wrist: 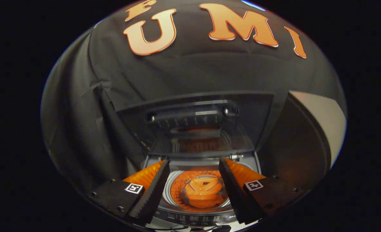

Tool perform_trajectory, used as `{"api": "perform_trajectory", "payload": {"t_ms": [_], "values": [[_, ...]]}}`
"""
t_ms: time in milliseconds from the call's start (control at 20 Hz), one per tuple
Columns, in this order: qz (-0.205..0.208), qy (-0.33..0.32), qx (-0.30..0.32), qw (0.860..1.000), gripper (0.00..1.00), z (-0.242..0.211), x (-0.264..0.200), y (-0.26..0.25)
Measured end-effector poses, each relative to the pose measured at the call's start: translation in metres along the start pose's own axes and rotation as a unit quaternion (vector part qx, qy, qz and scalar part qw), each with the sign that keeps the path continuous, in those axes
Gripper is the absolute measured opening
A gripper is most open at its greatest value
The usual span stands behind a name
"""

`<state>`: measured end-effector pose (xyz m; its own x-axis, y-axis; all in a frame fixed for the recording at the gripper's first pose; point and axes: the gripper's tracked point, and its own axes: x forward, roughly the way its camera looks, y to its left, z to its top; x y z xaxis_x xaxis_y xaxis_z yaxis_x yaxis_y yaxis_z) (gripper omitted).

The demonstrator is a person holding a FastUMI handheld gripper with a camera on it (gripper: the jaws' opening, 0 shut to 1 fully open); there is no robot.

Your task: Put the clothes into the washing machine and then close the washing machine lid.

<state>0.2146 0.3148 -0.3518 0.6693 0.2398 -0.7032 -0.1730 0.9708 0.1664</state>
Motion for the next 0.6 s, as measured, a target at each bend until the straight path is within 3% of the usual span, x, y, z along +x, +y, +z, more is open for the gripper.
{"api": "perform_trajectory", "payload": {"t_ms": [250,600], "values": [[0.005,-0.047,-0.014,0.999,0.99,0.064,-0.004,0.013],[0.008,-0.076,-0.011,0.997,0.99,0.107,0.012,0.012]]}}
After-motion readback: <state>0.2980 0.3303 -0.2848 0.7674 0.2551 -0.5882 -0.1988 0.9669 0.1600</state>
